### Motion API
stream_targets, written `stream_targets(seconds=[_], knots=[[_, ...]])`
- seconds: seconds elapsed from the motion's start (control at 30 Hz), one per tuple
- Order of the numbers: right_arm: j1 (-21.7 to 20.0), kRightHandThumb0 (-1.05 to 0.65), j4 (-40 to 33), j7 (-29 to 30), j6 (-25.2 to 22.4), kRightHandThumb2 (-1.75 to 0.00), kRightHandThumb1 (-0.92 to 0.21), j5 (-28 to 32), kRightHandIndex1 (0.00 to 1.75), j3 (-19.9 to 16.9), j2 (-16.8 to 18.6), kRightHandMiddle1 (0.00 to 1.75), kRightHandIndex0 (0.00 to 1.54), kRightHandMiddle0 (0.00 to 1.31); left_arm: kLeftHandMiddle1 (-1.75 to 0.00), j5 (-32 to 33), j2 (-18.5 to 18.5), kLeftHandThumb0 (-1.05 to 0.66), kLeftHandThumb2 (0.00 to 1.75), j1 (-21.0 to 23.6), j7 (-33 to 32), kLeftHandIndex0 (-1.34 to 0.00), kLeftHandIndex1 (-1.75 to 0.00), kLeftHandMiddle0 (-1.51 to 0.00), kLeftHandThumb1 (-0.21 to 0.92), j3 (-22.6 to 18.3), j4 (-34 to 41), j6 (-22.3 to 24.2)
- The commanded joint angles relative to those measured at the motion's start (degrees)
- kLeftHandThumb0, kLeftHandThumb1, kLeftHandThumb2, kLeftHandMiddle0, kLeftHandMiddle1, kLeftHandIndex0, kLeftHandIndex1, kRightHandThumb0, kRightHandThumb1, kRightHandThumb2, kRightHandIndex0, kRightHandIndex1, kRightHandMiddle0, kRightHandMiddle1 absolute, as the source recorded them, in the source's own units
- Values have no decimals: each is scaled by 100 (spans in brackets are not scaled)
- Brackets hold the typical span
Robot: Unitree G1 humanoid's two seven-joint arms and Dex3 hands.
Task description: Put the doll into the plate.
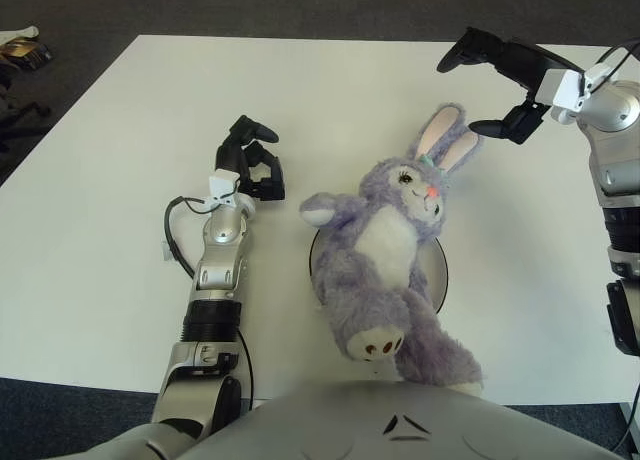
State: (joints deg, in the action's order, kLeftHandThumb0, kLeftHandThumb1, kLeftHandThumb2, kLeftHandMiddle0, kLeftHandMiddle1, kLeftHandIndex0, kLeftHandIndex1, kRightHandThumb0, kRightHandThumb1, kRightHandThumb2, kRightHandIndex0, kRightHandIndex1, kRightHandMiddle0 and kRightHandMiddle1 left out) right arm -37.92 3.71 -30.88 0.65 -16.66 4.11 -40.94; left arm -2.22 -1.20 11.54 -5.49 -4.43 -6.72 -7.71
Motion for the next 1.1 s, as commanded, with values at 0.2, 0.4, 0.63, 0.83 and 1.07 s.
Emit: stream_targets(seconds=[0.2,0.4,0.63,0.83,1.07], knots=[[349,19,-191,532,-631,-149,-2,-454,75,-121,-4,126,0,4,-175,67,-110,-1,164,55,91,-60,-174,-80,4,-46,-158,-116],[592,19,-80,976,-811,-150,-3,-669,74,-210,57,127,1,4,-175,27,-140,-1,164,67,54,-60,-174,-81,4,-40,-274,-243],[789,21,16,1611,-936,-152,-6,-757,76,-343,278,128,3,6,-175,29,-136,-1,164,75,19,-60,-175,-81,4,-48,-301,-219],[811,20,797,2320,-322,-151,-9,-858,85,-276,347,129,10,13,-175,40,-137,-1,163,57,24,-59,-175,-80,5,-52,-269,-145],[669,17,2279,3370,367,-149,-11,-801,127,-317,611,154,24,25,-175,76,-138,-1,163,81,51,-59,-175,-79,5,-69,-375,-244]])
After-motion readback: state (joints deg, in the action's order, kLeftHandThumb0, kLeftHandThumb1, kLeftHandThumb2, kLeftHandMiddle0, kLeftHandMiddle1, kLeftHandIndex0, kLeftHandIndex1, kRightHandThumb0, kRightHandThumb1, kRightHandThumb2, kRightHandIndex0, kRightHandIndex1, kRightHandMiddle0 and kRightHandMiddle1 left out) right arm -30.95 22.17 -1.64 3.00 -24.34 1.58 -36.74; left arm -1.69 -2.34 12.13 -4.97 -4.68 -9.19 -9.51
